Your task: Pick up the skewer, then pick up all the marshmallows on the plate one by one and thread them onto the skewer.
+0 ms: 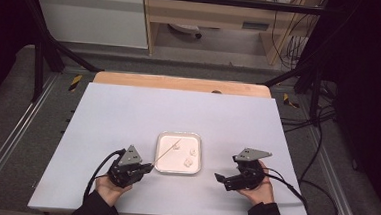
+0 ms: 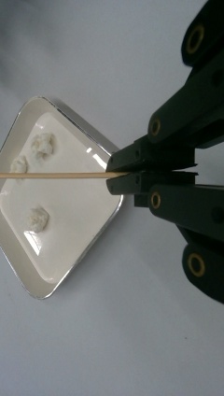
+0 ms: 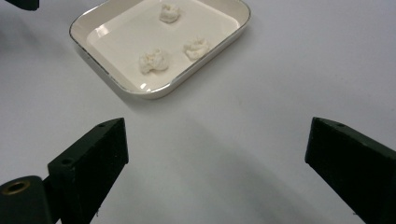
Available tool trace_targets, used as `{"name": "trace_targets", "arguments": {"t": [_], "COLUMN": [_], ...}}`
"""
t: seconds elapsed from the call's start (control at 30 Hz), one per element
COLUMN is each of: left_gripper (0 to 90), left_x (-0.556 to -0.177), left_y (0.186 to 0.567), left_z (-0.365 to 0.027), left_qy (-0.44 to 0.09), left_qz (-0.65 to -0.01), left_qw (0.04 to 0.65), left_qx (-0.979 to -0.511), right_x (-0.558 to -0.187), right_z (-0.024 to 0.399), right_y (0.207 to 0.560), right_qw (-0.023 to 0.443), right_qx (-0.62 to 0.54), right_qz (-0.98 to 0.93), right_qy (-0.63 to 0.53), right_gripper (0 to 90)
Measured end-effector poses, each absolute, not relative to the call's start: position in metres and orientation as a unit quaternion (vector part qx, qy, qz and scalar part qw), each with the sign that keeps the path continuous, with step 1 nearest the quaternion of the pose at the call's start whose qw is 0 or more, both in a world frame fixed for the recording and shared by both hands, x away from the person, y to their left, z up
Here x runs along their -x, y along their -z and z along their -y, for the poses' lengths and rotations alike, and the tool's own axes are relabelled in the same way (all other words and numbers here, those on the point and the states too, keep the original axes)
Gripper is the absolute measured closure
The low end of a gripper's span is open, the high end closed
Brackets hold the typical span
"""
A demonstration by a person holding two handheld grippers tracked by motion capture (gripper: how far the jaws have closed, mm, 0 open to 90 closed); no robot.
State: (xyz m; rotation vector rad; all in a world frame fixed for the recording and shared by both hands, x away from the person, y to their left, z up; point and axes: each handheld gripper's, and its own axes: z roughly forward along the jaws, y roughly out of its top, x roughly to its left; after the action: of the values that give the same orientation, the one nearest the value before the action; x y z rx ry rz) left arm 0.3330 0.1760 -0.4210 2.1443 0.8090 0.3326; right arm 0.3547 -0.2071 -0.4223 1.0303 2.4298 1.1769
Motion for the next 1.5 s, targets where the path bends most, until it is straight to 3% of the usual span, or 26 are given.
{"name": "trace_targets", "arguments": {"t": [0.57,1.0,1.33,1.5], "left_gripper": [88.1,88.1,88.1,88.1], "left_x": [-0.326,-0.326,-0.326,-0.325], "left_y": [0.426,0.427,0.428,0.429], "left_z": [-0.192,-0.193,-0.193,-0.192], "left_qy": [-0.133,-0.133,-0.136,-0.138], "left_qz": [-0.331,-0.333,-0.338,-0.339], "left_qw": [0.424,0.436,0.440,0.438], "left_qx": [-0.832,-0.826,-0.821,-0.821], "right_x": [-0.373,-0.387,-0.395,-0.398], "right_z": [0.154,0.128,0.118,0.115], "right_y": [0.408,0.418,0.429,0.436], "right_qw": [0.125,0.124,0.110,0.111], "right_qx": [-0.338,-0.343,-0.346,-0.337], "right_qz": [-0.834,-0.838,-0.837,-0.839], "right_qy": [-0.417,-0.405,-0.409,-0.412], "right_gripper": [8.1,9.7,21.5,35.0]}}
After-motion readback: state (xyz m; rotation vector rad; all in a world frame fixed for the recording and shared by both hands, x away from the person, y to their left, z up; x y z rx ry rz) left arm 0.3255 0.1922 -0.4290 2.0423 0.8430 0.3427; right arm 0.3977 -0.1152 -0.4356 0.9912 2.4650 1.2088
